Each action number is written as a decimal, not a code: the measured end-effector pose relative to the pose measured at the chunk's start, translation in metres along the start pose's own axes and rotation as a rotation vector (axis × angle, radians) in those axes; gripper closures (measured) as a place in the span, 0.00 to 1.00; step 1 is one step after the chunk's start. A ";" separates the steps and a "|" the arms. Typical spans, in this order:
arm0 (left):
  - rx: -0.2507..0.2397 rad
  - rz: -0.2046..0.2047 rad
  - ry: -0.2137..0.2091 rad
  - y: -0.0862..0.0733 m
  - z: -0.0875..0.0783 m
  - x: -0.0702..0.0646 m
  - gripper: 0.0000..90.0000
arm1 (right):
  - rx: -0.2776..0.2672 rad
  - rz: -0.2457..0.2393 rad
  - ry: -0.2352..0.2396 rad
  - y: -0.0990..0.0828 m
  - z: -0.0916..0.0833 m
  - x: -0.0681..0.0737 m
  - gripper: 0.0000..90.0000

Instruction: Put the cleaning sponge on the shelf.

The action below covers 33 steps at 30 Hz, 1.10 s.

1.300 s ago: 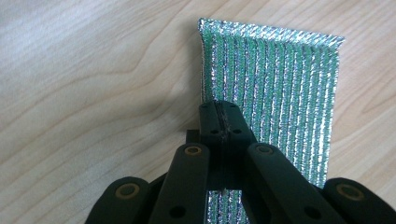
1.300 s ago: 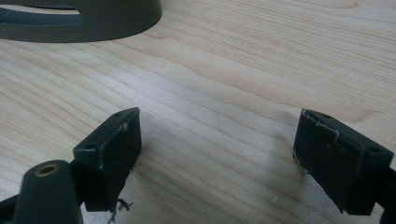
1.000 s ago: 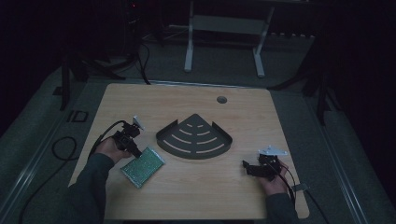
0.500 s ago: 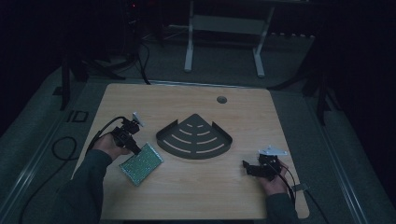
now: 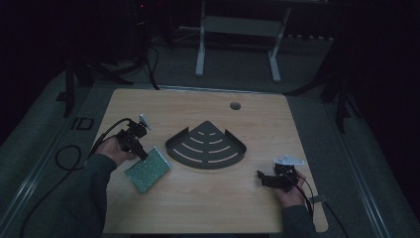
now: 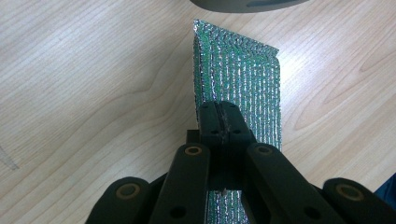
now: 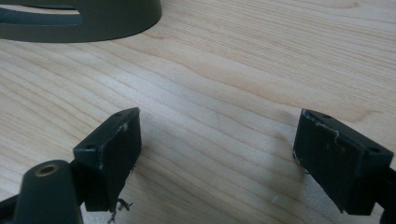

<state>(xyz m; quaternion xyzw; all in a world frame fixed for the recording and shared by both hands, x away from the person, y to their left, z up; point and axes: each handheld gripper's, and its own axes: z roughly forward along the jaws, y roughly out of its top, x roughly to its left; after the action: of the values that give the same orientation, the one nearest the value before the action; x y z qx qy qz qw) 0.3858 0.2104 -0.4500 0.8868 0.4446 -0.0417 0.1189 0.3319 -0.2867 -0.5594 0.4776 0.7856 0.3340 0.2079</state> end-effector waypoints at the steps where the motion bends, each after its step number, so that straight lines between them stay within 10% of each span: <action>1: -0.002 -0.002 0.001 0.001 -0.001 -0.001 1.00 | 0.000 0.001 0.000 0.000 0.000 0.000 0.16; 33: -0.026 0.040 0.010 0.032 -0.037 -0.005 1.00 | -0.001 -0.002 0.000 0.000 0.000 0.000 0.16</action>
<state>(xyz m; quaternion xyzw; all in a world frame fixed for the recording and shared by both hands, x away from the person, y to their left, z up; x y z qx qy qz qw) 0.4073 0.1973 -0.4082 0.8941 0.4279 -0.0289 0.1291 0.3320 -0.2868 -0.5594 0.4769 0.7858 0.3342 0.2085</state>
